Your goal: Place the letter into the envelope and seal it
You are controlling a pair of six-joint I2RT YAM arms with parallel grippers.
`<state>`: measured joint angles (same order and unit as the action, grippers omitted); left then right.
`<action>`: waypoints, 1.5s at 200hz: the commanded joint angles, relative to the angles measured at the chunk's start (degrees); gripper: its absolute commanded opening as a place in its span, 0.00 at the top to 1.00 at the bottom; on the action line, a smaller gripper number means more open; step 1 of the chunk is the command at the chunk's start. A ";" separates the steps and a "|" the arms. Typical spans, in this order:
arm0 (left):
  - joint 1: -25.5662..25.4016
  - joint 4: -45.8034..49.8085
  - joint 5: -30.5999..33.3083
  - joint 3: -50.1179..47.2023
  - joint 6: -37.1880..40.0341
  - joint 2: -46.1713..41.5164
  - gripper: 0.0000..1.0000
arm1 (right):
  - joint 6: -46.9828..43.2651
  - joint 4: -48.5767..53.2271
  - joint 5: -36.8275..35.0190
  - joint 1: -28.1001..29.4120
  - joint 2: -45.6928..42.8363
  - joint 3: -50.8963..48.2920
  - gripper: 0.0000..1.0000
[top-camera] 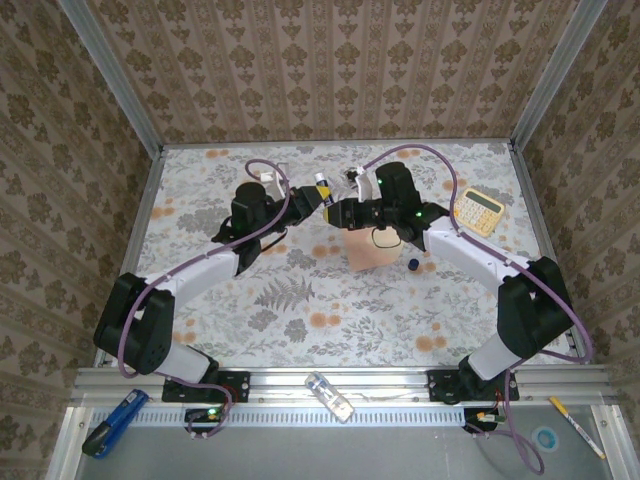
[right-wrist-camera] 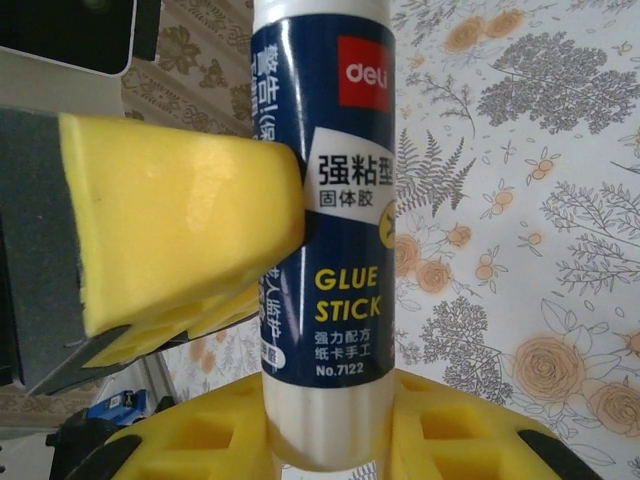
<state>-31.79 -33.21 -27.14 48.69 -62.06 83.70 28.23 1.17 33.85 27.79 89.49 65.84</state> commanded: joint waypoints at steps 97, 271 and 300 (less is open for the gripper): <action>-0.38 -12.44 -12.35 -1.06 -2.45 -1.97 0.93 | 16.87 -27.03 23.16 -7.43 -0.50 -5.38 0.72; 3.75 -10.03 -10.14 -0.75 -1.94 -4.39 0.95 | 6.59 -5.30 12.85 -9.31 -8.28 -4.06 0.42; 2.87 3.96 -0.68 0.80 3.31 -7.15 0.95 | -2.22 10.12 -4.15 -3.95 -11.71 0.25 0.38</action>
<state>-28.38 -39.94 -35.11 48.23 -63.90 79.88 35.22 -3.75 45.63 19.40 81.23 61.98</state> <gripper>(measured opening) 0.153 0.610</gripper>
